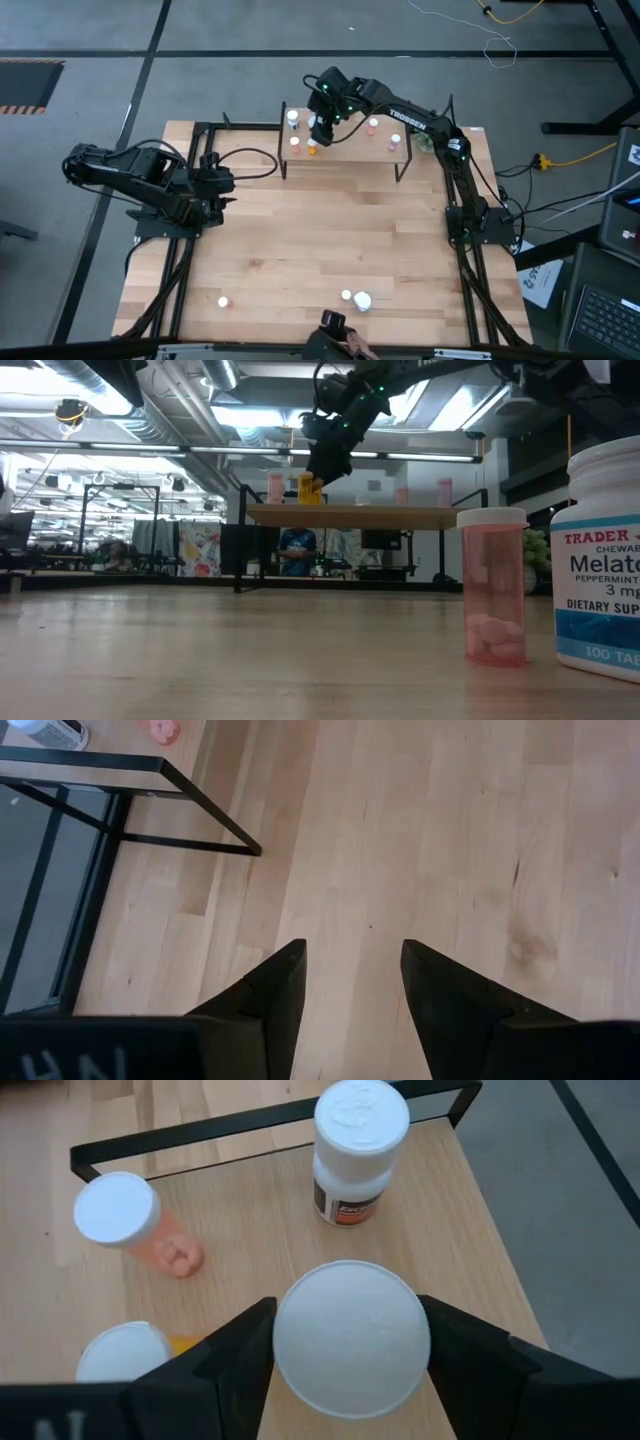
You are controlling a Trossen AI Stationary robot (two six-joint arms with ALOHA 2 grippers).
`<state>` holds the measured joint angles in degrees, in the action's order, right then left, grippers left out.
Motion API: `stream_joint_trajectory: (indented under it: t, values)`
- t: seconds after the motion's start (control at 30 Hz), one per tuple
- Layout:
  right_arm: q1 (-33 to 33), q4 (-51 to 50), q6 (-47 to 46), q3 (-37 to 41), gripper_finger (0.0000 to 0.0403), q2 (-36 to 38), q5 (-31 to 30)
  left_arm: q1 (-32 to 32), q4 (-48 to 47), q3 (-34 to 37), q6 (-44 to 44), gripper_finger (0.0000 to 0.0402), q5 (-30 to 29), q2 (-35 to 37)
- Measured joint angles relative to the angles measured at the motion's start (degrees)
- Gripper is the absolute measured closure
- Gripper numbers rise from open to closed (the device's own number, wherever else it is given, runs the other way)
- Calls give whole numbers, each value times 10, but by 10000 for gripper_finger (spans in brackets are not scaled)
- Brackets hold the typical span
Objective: Pick and place medicine bottles onto shelf by color
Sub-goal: Put the orange pill bottle on the shelf, then put the left pink pill bottle on the shelf
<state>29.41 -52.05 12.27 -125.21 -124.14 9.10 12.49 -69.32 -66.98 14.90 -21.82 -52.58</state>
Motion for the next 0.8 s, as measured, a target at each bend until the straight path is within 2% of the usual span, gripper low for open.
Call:
stream_joint_trajectory:
  t: [0.57,0.8]
  values:
    - [0,31,-17,0,160,1,-15,0,0,0,0,241,0,0]
    - [0,20,-17,-59,160,2,-15,0,0,0,1,241,0,0]
